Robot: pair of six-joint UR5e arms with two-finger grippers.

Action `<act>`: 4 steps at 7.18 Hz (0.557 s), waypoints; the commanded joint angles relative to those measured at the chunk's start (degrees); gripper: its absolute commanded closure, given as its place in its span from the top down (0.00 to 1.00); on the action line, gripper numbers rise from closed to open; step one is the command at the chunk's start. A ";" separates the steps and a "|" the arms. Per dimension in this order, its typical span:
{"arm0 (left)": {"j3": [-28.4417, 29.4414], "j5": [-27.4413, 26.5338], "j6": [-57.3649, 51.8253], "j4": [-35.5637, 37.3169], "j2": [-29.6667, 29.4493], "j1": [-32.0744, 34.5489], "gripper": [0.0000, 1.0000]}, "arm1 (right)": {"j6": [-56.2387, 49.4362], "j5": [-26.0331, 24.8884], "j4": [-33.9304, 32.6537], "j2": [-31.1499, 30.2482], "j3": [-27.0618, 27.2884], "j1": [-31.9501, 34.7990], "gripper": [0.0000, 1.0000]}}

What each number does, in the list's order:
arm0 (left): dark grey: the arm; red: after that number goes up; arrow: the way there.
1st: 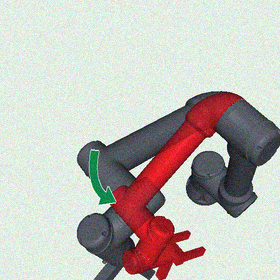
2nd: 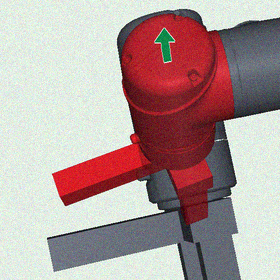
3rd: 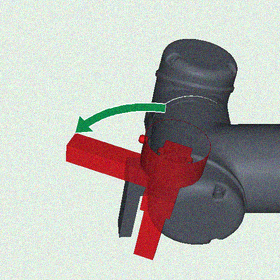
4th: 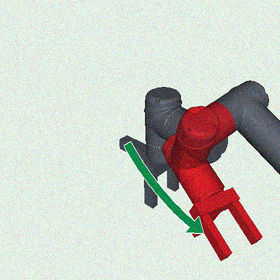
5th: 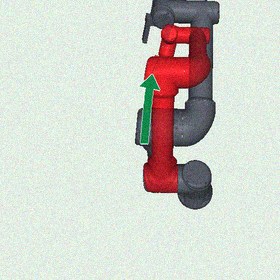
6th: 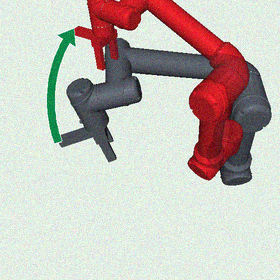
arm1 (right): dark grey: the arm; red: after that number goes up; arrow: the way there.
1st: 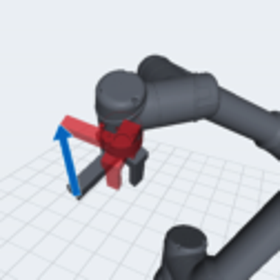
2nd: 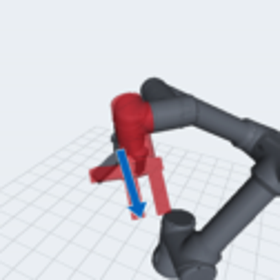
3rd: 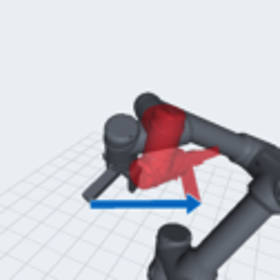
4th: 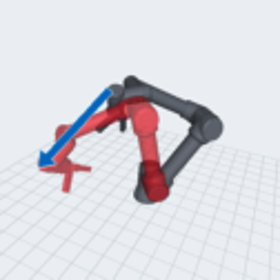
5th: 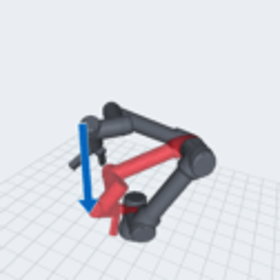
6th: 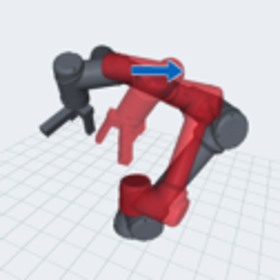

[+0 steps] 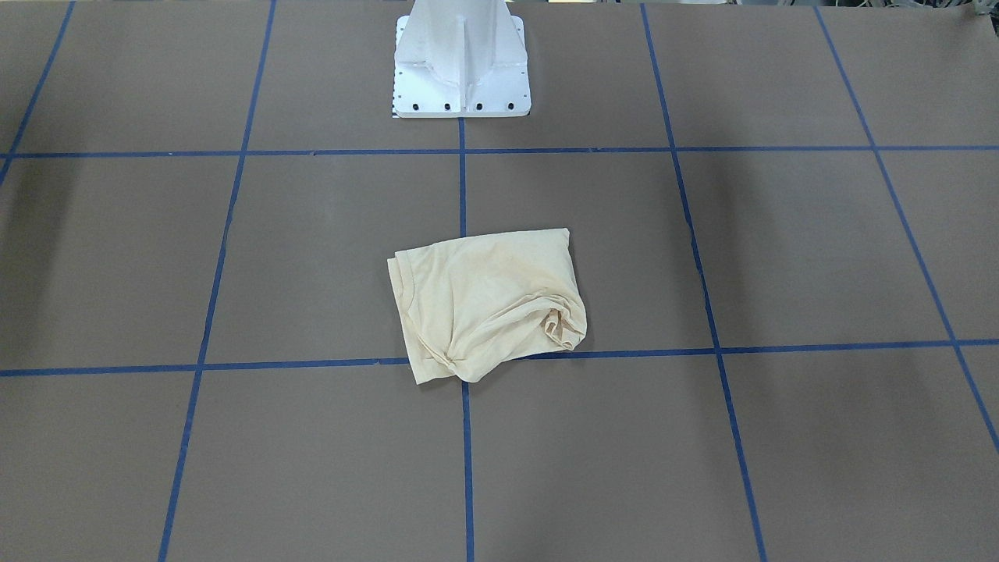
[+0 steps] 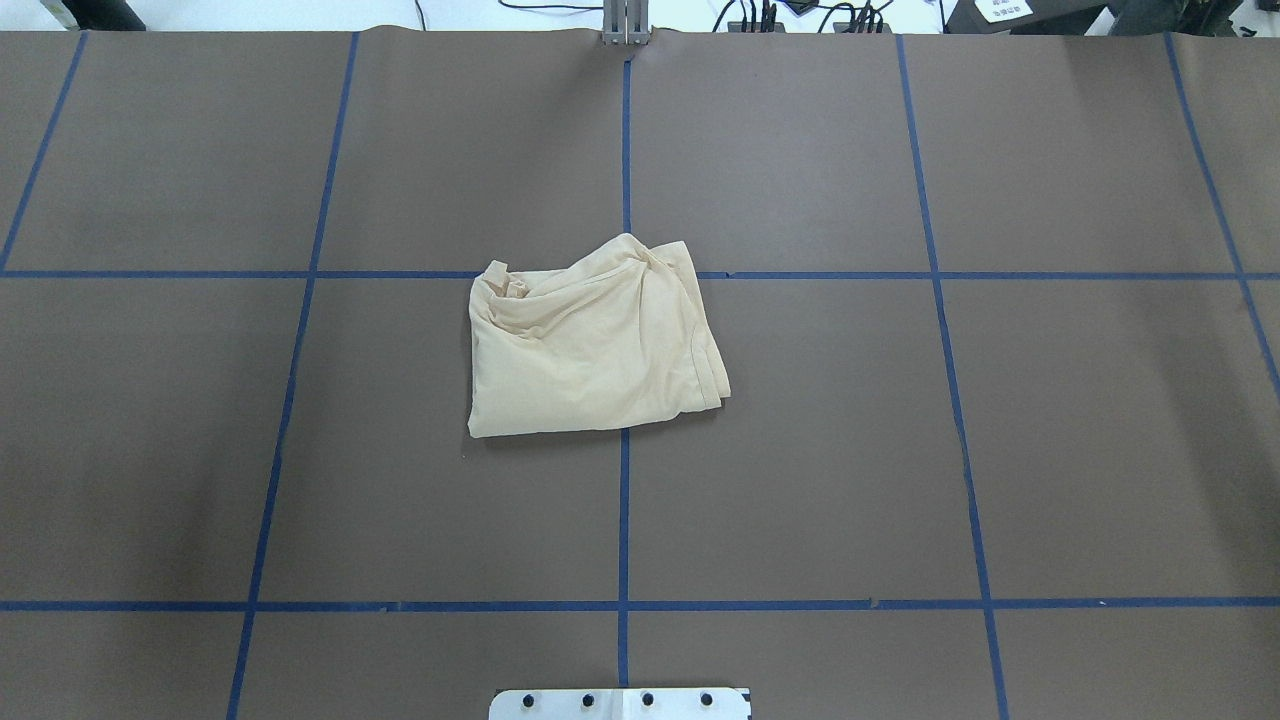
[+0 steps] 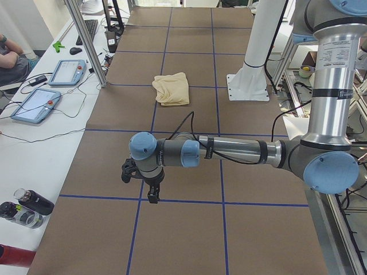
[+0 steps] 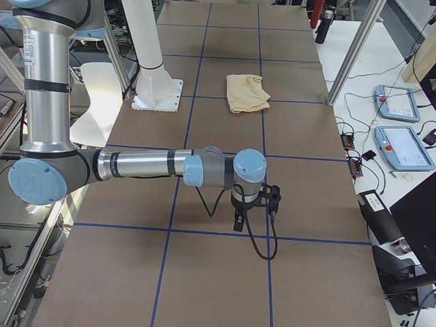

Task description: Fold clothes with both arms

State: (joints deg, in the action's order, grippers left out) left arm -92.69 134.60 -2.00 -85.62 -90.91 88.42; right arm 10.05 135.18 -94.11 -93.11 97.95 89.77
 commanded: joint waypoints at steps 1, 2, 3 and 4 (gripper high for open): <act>0.05 0.04 -0.02 0.01 0.03 0.00 0.99 | 1.20 0.00 -0.02 0.03 0.05 -0.03 1.00; 0.06 0.04 -0.02 0.01 0.03 0.00 0.99 | 1.29 0.00 -0.02 0.03 -0.04 -0.03 1.00; -0.03 0.13 -0.02 0.01 0.03 0.00 0.99 | 1.20 0.00 0.07 -0.14 0.05 0.06 1.00; -0.03 0.13 -0.02 0.01 -0.05 0.00 0.99 | 0.24 0.09 0.07 -0.32 0.22 0.06 1.00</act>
State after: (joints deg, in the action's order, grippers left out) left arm -92.69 134.70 -2.02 -85.61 -90.89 88.42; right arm 11.06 135.19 -94.07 -93.22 98.02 89.79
